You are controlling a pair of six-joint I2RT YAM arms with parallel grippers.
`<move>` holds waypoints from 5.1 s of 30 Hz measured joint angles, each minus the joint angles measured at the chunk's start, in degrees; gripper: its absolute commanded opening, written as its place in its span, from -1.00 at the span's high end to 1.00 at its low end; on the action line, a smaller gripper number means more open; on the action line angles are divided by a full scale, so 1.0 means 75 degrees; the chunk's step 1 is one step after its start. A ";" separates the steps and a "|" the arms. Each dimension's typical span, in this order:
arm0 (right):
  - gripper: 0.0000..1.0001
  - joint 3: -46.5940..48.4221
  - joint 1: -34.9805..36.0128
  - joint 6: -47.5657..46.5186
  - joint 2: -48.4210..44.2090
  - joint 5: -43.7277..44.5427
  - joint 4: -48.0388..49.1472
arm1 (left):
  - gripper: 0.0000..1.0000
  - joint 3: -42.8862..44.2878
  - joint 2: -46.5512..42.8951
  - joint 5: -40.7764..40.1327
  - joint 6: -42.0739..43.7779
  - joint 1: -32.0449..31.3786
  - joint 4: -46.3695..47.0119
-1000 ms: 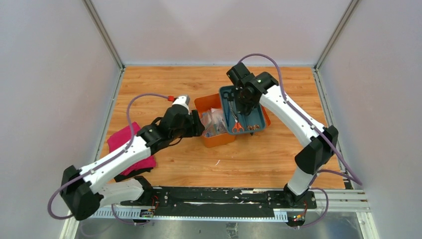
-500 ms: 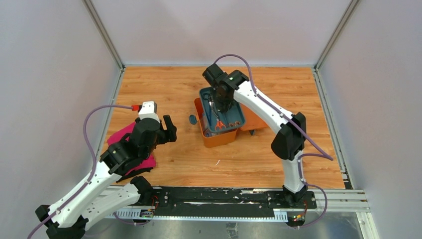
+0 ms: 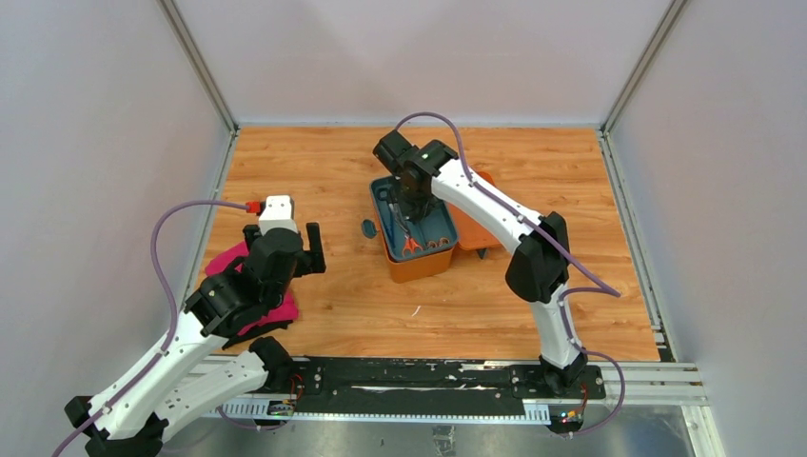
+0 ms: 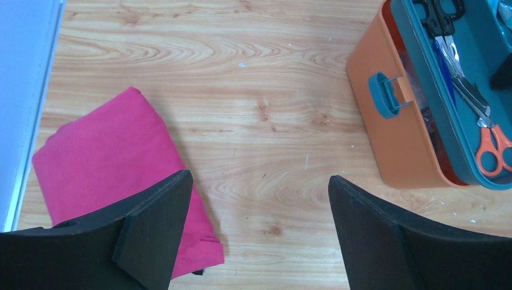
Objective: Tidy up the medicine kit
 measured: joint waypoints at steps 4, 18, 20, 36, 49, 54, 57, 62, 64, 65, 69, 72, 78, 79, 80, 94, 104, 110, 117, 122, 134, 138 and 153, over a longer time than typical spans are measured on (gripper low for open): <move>1.00 0.0020 0.0064 0.0032 0.0070 -0.0038 0.0006 | -0.78 0.0000 0.0000 -0.0146 0.0125 0.0003 -0.0012; 1.00 0.0029 0.0102 0.0259 0.0134 -0.0096 0.0009 | -0.79 0.0000 0.0012 -0.0315 0.0251 0.0000 -0.0015; 1.00 0.0032 0.0102 0.0289 0.0157 -0.0035 0.0015 | -0.79 0.0000 0.0044 -0.0323 0.0254 0.0000 -0.0015; 1.00 0.0032 0.0131 0.0367 0.0542 0.0262 -0.0006 | -0.80 0.0000 0.0125 -0.0414 0.0259 0.0000 -0.0015; 0.46 0.0029 0.0131 0.0189 0.0568 0.0210 -0.0009 | -0.81 0.0000 0.0195 -0.0425 0.0259 0.0000 -0.0015; 0.30 0.0029 0.0131 0.0117 0.0484 0.0172 0.0003 | -0.83 -0.0003 0.0149 -0.0423 0.0256 0.0003 -0.0015; 0.28 0.0029 0.0131 0.0058 0.0216 0.0050 0.0058 | -0.85 -0.0003 0.0134 -0.0423 0.0254 0.0000 -0.0015; 0.28 -0.0125 0.0131 -0.0067 -0.0694 -0.0061 0.0323 | -0.90 0.0000 0.0082 -0.0184 0.0119 0.0003 -0.0017; 0.28 -0.0449 0.0131 -0.0160 -0.1244 -0.0044 0.0501 | -0.97 -0.0003 0.0061 0.0050 -0.0006 0.0003 -0.0015; 0.28 -0.0758 0.0128 -0.0239 -0.1693 0.0012 0.0612 | -0.99 -0.0003 0.0047 0.0248 -0.0105 0.0000 -0.0006; 0.26 -0.1682 -0.0006 -0.0379 -0.2745 0.0242 0.0877 | -1.00 -0.0003 0.0149 0.0883 -0.0303 0.0044 0.0131; 0.26 -0.2923 -0.0618 -0.0391 -0.3698 0.0189 0.1288 | -1.00 0.0023 0.0653 0.1804 -0.0431 0.0335 0.0408; 0.27 -0.5243 -0.3031 -0.0367 -0.5336 -0.0271 0.2136 | -1.00 0.0026 0.1463 0.3144 -0.0414 0.1215 0.0979; 0.27 -0.5569 -0.3570 -0.0373 -0.5578 -0.0440 0.2285 | -1.00 0.0026 0.1524 0.3381 -0.0402 0.1594 0.1110; 0.27 -0.5779 -0.4028 -0.0379 -0.5718 -0.0600 0.2378 | -1.00 0.0026 0.1585 0.3567 -0.0382 0.1810 0.1239; 0.79 -0.7102 -0.7717 -0.0530 -0.4275 -0.3040 0.3748 | -1.00 -0.0198 0.2591 0.5217 -0.0289 0.2454 0.2678; 1.00 -0.8215 -0.7857 -0.0271 -0.2748 -0.5275 0.5164 | -1.00 -0.0181 0.3316 0.4902 -0.0262 0.2454 0.2891; 1.00 -0.9023 -0.7857 0.0254 -0.2369 -0.6598 0.6583 | -1.00 -0.0175 0.3503 0.4797 -0.0233 0.2460 0.3066; 1.00 -0.9789 -0.7857 0.1075 -0.2020 -0.7836 0.8145 | -1.00 -0.0175 0.3742 0.4803 -0.0233 0.2460 0.3279; 1.00 -1.0296 -0.7857 0.1973 -0.1801 -0.8524 0.9652 | -1.00 -0.0175 0.3800 0.4794 -0.0204 0.2460 0.3296; 1.00 -1.1424 -0.7845 0.6120 -0.0691 -0.9640 1.5909 | -1.00 -0.0175 0.3791 0.4695 -0.0076 0.2460 0.3258; 1.00 -1.1479 -0.7793 0.8064 0.0125 -0.9774 1.8628 | -1.00 -0.0175 0.3791 0.4666 -0.0061 0.2460 0.3232; 1.00 -1.1275 -0.7370 1.0013 -0.1253 -0.9888 2.0062 | -1.00 -0.0175 0.3663 0.4459 0.0035 0.2460 0.3124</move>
